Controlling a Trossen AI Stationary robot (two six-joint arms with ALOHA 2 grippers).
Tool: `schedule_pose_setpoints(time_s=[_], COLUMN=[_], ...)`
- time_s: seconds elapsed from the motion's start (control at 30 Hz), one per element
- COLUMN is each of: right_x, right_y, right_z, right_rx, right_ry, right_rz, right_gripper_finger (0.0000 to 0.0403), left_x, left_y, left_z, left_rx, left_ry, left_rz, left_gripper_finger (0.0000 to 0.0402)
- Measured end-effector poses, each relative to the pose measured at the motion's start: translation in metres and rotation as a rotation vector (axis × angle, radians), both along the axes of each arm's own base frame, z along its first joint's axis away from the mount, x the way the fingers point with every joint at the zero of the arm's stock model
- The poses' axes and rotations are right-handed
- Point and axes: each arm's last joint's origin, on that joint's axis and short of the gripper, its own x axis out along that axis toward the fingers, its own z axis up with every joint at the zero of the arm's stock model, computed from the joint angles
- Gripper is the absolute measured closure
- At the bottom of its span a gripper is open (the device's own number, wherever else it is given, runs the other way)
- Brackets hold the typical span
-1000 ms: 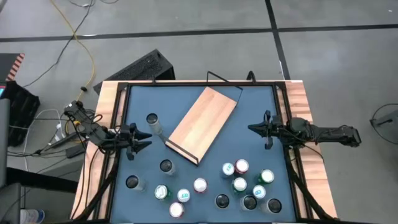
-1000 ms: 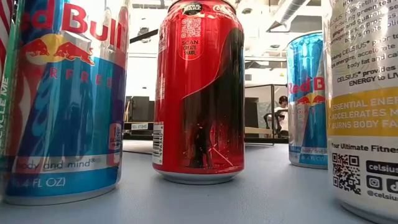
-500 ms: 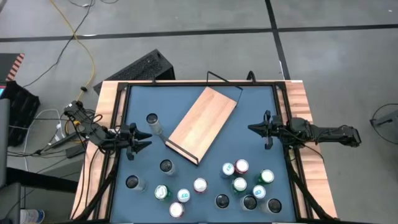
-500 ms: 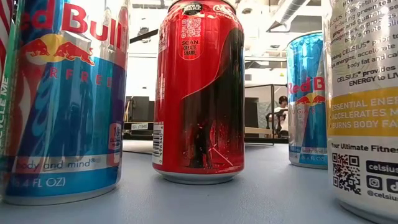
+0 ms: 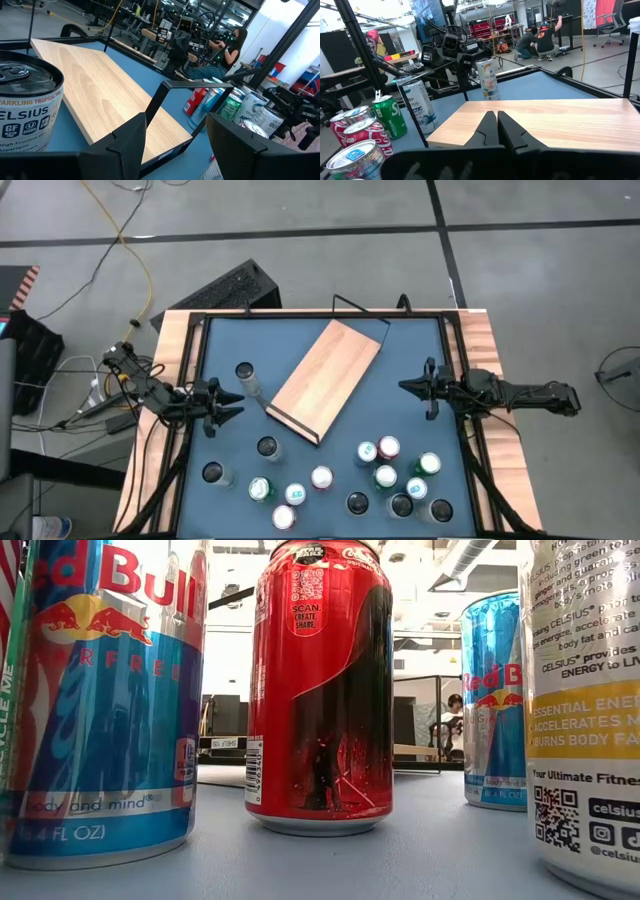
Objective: Place canned beverage on shelf
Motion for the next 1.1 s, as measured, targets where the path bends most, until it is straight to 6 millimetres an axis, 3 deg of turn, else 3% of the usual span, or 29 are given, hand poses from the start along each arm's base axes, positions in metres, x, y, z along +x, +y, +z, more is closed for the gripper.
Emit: schedule_pose_setpoints(time_s=[0.9, 1.1], right_x=[0.0000, -0.0001], right_y=[0.0000, -0.0008], right_z=[0.0000, 0.0014], right_rx=[0.000, -0.002], right_ry=[0.000, -0.014], right_rz=[0.000, -0.009], right_gripper_finger=[0.0402, 0.0402], left_x=[-0.0001, -0.0004], left_y=[0.0008, 0.0021], left_z=[-0.0001, -0.0002], left_rx=[-0.003, -0.112], left_ry=[0.001, -0.018], left_rz=[0.029, 0.070], left_gripper_finger=[0.0207, 0.0207])
